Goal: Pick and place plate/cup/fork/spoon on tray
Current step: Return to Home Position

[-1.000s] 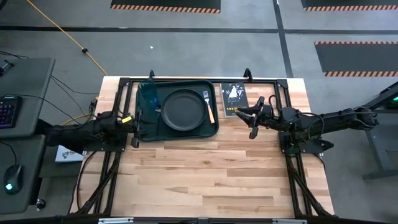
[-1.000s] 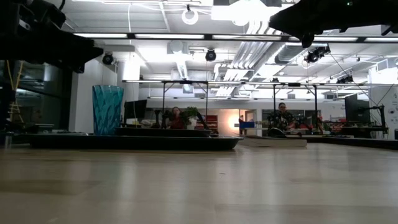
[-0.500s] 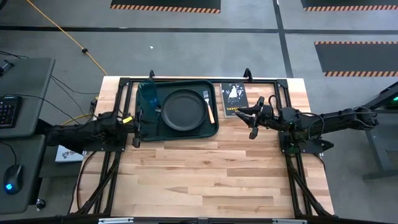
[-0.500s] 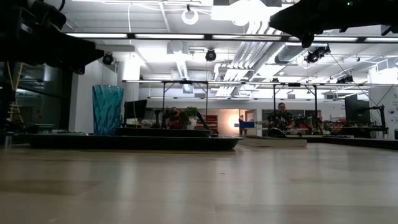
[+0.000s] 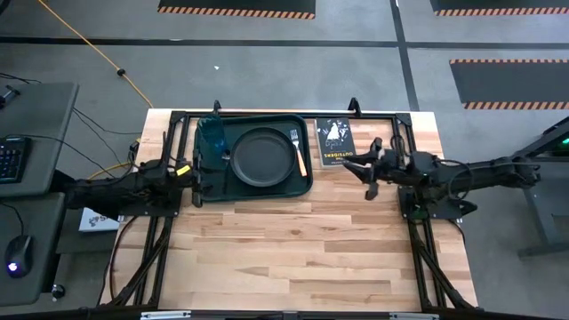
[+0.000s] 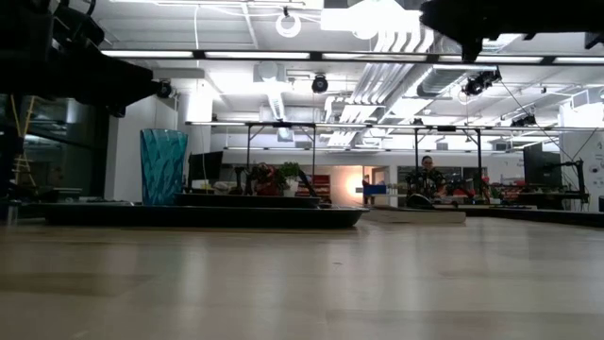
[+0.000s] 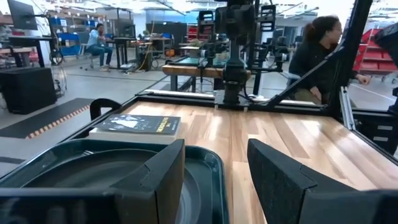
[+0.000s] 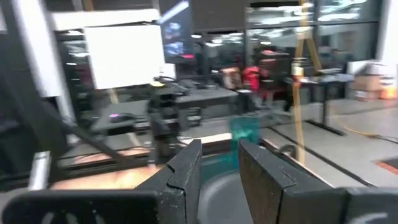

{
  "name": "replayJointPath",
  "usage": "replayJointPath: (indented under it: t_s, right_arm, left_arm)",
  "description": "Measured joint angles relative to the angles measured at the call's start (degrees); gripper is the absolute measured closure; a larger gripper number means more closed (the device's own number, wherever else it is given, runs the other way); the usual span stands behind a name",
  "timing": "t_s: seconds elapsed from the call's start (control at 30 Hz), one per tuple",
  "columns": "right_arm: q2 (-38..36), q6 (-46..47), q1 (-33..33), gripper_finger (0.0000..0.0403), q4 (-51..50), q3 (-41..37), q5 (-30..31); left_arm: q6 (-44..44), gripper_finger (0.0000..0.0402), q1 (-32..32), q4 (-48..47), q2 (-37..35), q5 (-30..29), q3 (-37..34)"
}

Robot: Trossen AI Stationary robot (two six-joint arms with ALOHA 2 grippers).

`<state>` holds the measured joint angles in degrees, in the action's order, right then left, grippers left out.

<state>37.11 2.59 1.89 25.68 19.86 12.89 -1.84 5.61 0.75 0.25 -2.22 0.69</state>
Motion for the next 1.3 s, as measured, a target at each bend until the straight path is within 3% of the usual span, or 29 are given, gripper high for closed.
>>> replayJointPath:
  t_s: [0.3, 0.6, 0.77, 1.03, 1.3]
  right_arm:
    - [-18.32, 3.63, 0.04, 0.0306, -18.11, -0.36, -3.01]
    - [-30.65, 4.76, 0.0, 0.0306, -1.62, -19.19, -4.55]
    - [-36.98, 6.39, -0.07, 0.0306, -13.19, -18.98, -3.98]
    - [-36.92, 6.71, -0.07, 0.0306, -22.54, -19.28, -2.96]
    - [-36.76, 1.52, -0.07, 0.0306, -22.96, -19.28, -2.0]
  left_arm:
    - [-0.03, 0.0236, 0.0, -0.01, 0.07, 0.02, 0.0]
    - [-0.03, 0.0236, 0.0, 0.0, 0.07, 0.03, 0.0]
    - [-0.03, 0.0236, 0.0, -0.01, 0.09, 0.06, 0.0]
    - [-0.05, 0.0236, -0.02, 0.02, 0.1, 0.07, 0.0]
    - [-0.05, 0.0236, -0.02, 0.0, 0.11, 0.07, 0.0]
